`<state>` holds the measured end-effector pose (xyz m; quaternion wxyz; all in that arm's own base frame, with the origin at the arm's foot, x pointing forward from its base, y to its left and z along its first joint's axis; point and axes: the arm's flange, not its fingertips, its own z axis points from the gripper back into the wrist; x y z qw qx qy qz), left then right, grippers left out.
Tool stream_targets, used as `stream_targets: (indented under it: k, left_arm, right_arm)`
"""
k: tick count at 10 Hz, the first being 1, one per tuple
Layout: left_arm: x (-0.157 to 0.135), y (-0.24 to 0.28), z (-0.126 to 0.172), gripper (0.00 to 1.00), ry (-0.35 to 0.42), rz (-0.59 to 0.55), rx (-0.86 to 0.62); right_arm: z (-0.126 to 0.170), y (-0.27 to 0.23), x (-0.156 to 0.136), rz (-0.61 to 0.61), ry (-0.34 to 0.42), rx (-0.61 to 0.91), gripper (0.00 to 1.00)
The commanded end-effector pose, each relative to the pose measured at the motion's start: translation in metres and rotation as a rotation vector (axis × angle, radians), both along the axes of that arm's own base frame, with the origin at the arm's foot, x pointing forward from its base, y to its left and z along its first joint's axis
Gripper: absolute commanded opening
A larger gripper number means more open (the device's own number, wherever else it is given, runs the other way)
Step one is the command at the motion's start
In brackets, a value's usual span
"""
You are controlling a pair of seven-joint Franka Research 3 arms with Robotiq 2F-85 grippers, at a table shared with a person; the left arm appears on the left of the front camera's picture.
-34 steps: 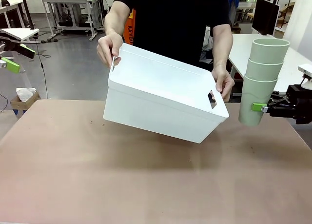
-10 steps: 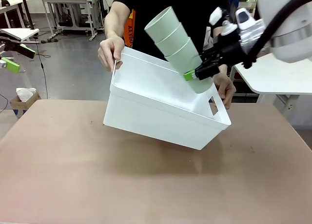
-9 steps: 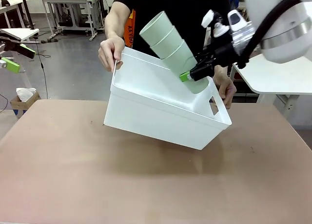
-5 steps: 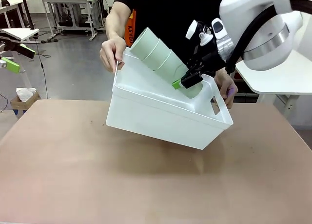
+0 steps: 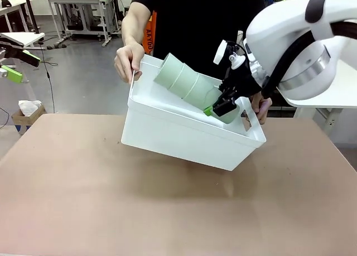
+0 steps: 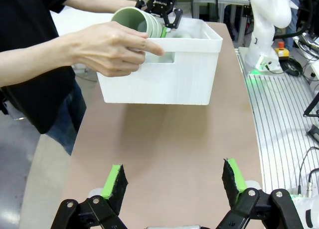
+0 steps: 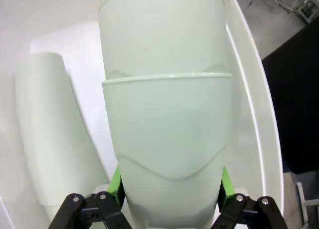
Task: Stack the cups and store them in the basket.
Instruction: Place the stack of Reusable plastic cups into the Pantry Basket.
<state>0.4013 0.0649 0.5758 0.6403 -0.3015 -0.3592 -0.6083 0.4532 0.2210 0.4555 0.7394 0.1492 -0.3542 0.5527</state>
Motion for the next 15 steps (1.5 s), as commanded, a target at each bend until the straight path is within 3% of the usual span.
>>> stream_targets:
  k: [1,9,15]
  left_arm:
    - [-0.002,-0.002,0.003,1.0,0.001,0.01,-0.008]
    - [-0.002,-0.002,0.003,1.0,0.001,0.01,-0.008]
    - [-0.002,-0.002,0.003,1.0,0.001,0.01,-0.008]
  right_arm:
    - [-0.003,0.001,-0.002,-0.037,-0.022,-0.043,0.86]
    - [-0.044,0.013,-0.006,-0.023,-0.006,-0.188,0.86]
    - [-0.041,0.015,0.002,0.006,-0.059,-0.171,0.86]
